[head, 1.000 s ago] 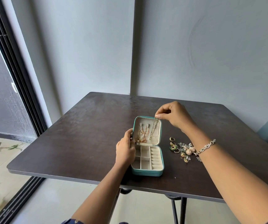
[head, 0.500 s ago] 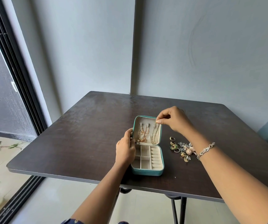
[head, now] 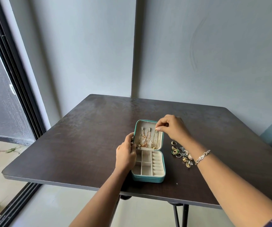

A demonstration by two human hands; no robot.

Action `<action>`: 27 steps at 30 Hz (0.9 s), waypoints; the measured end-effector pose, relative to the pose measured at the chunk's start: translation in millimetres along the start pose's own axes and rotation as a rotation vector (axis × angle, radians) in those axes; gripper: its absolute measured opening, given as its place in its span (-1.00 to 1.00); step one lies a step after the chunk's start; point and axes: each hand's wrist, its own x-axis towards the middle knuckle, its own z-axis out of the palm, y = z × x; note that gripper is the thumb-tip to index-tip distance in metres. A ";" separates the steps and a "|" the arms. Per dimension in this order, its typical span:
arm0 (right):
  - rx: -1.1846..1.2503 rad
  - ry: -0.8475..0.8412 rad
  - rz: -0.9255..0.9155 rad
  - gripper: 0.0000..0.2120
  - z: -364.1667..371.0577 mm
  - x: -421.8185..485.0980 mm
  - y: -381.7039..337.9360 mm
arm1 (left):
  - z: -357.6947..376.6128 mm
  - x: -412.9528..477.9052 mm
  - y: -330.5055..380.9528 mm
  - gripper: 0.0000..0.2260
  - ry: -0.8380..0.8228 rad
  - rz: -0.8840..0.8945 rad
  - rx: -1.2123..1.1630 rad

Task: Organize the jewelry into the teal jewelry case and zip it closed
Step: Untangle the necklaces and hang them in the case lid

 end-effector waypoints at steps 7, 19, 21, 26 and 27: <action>-0.135 0.161 -0.110 -0.97 17.8 4.1 13.9 | 1.1 1.1 -1.5 -0.63 0.013 0.027 -0.010; -0.347 0.333 -0.292 -0.82 34.7 1.3 29.4 | 2.1 1.2 -4.8 -0.60 0.005 0.021 -0.008; -0.346 0.338 -0.294 -0.83 35.9 2.5 31.4 | 2.4 1.3 -5.2 -0.60 0.003 0.021 0.000; -0.355 0.343 -0.290 -0.82 39.3 3.3 33.9 | 2.9 2.1 -6.4 -0.60 0.006 0.028 0.012; -0.354 0.345 -0.285 -0.80 39.7 3.3 33.6 | 2.9 1.9 -6.4 -0.60 0.007 0.032 0.013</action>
